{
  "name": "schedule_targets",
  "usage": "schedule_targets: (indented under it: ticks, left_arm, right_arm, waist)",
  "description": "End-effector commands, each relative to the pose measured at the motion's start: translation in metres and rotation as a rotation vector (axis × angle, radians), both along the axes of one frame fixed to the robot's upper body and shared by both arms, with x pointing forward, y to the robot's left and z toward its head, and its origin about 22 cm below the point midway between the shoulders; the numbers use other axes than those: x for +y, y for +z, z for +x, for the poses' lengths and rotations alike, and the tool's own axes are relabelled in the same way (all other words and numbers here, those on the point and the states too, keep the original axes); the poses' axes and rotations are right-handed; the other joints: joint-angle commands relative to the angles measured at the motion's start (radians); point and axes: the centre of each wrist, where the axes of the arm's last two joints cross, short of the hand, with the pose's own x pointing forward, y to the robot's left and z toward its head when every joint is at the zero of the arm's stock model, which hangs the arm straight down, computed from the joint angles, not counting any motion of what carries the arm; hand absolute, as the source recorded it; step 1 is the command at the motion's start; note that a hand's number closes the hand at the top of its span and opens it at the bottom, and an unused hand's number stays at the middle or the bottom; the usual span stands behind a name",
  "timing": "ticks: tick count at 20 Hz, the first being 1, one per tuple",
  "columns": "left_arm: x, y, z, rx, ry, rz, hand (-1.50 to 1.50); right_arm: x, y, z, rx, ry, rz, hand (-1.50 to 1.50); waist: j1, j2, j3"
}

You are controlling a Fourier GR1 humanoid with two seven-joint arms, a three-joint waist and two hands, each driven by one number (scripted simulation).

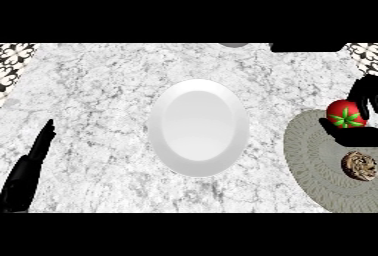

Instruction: Pick the tomato from the placemat and place it in the plate

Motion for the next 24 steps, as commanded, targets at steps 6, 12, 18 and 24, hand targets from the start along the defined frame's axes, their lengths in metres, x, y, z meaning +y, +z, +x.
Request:
schedule_targets:
  ticks: [6,12,18,24]
  left_arm:
    - [0.002,-0.006,0.000,0.009,0.000,-0.017,0.00]
    - [-0.015,-0.007,0.003,-0.003,-0.028,0.001,0.00]
    - [-0.009,-0.001,0.015,0.011,-0.027,-0.001,0.00]
    - [-0.007,-0.006,0.004,0.006,-0.033,-0.014,0.00]
  right_arm:
    - [0.098,0.029,-0.016,0.020,0.152,0.078,1.50]
    - [0.174,0.041,0.000,0.082,0.160,0.117,1.50]
    - [0.223,0.024,0.045,0.225,0.164,0.049,1.50]
    - [0.249,-0.015,0.071,0.311,0.180,0.045,1.50]
  waist:
    - [0.019,0.007,0.000]
    - [0.025,0.007,0.000]
    - [0.035,0.011,0.000]
    - [0.030,0.010,0.001]
